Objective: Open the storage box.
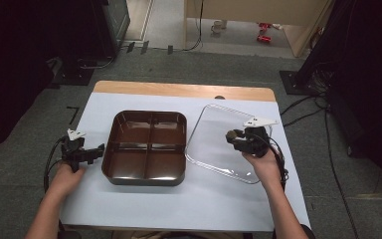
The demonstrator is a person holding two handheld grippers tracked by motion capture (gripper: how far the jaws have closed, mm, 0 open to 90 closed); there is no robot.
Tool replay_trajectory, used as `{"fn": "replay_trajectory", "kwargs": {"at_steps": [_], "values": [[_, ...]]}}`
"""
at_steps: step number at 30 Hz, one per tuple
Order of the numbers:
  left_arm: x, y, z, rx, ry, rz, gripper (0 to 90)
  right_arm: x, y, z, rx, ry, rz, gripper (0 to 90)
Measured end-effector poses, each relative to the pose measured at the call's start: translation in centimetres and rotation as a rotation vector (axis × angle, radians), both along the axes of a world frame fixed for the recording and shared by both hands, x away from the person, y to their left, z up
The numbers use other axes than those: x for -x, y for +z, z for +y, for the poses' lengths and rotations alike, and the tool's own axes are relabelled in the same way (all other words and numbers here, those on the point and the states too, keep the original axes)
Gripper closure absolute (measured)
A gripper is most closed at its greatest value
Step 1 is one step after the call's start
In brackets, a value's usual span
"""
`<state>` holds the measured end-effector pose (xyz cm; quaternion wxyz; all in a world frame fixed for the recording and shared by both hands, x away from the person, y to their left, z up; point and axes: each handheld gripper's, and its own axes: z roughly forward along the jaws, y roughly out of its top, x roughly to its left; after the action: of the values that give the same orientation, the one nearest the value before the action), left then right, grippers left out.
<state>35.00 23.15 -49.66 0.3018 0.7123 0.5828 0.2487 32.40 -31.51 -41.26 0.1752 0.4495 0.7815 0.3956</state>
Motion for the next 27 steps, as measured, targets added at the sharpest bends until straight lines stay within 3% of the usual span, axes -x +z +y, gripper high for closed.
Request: {"fn": "replay_trajectory", "kwargs": {"at_steps": [15,27], "values": [[0.0,0.0,0.0,0.0,0.0,0.0,12.0,-2.9,-3.0,-2.6,0.013,-0.087,0.025,58.8],[0.0,0.0,0.0,0.0,0.0,0.0,12.0,-5.4,-5.6,-2.6,0.029,-0.149,0.041,58.8]]}}
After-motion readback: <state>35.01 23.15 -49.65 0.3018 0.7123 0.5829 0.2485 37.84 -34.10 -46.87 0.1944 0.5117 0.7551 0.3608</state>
